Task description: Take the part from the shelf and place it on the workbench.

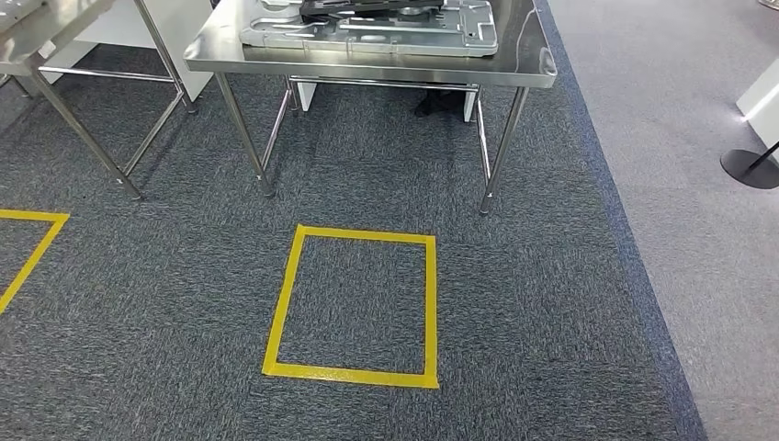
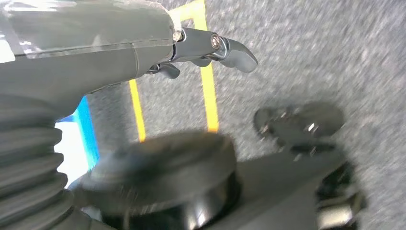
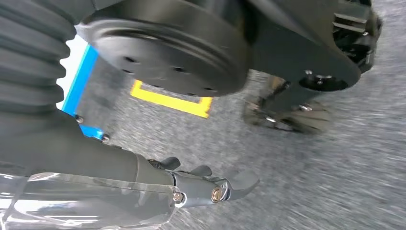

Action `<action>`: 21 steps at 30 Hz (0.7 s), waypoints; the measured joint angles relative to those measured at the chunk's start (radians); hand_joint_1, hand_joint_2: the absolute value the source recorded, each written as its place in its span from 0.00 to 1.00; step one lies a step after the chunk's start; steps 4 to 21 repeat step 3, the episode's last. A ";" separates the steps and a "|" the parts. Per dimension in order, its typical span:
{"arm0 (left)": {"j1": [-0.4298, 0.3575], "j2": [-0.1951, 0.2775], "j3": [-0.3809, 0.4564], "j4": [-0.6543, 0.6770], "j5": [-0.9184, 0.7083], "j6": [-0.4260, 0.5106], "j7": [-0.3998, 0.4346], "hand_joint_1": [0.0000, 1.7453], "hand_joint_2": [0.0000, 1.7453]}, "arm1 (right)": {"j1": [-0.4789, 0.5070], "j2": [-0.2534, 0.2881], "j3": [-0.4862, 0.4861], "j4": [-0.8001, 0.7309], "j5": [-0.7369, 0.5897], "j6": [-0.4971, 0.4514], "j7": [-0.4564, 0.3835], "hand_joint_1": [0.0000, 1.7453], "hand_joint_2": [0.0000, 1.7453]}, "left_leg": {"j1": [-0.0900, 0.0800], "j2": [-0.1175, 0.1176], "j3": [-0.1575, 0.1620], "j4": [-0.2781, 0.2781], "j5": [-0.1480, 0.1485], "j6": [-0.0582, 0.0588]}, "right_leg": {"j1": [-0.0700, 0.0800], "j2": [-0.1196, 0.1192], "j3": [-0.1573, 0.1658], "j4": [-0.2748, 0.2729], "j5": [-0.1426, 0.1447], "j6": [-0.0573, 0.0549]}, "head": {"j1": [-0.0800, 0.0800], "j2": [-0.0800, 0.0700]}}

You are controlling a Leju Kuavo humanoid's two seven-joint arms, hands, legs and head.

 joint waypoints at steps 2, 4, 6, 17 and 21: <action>0.002 0.008 -0.037 -0.014 0.051 0.001 0.000 0.00 1.00 | 0.015 -0.001 0.011 0.001 -0.019 0.001 0.001 0.00 1.00 | -0.003 0.001 -0.006 0.006 0.001 -0.012 | 0.005 0.003 0.010 -0.030 0.002 -0.013 | 0.000 0.000; 0.002 0.010 -0.046 -0.017 0.065 0.001 0.000 0.00 1.00 | 0.019 -0.001 0.014 0.001 -0.024 0.001 0.001 0.00 1.00 | -0.002 0.001 -0.007 0.006 0.002 -0.015 | 0.006 0.004 0.008 -0.030 0.005 -0.016 | 0.000 0.000; 0.002 0.010 -0.046 -0.017 0.065 0.001 0.000 0.00 1.00 | 0.019 -0.001 0.014 0.001 -0.024 0.001 0.001 0.00 1.00 | -0.002 0.001 -0.007 0.006 0.002 -0.015 | 0.006 0.004 0.008 -0.030 0.005 -0.016 | 0.000 0.000; 0.002 0.010 -0.046 -0.017 0.065 0.001 0.000 0.00 1.00 | 0.019 -0.001 0.014 0.001 -0.024 0.001 0.001 0.00 1.00 | -0.002 0.001 -0.007 0.006 0.002 -0.015 | 0.006 0.004 0.008 -0.030 0.005 -0.016 | 0.000 0.000; 0.002 0.010 -0.046 -0.017 0.065 0.001 0.000 0.00 1.00 | 0.019 -0.001 0.014 0.001 -0.024 0.001 0.001 0.00 1.00 | -0.002 0.001 -0.007 0.006 0.002 -0.015 | 0.006 0.004 0.008 -0.030 0.005 -0.016 | 0.000 0.000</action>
